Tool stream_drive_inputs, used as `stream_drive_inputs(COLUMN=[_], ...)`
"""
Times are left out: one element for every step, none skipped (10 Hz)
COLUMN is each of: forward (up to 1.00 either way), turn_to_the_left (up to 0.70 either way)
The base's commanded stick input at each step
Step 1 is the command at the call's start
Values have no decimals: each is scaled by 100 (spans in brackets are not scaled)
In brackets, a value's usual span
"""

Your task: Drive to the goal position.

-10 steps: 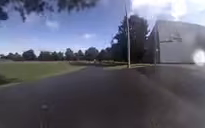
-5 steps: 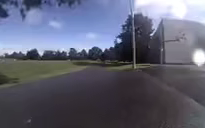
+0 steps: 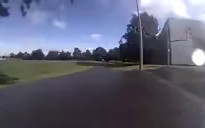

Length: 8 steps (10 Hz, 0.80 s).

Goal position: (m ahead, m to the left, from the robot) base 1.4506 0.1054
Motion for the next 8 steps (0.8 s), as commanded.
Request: stream_drive_inputs(forward=[100, 100, 100, 100, 100, 100, 100, 100], turn_to_the_left=[0, 0, 0, 0, 0, 0, 0, 0])
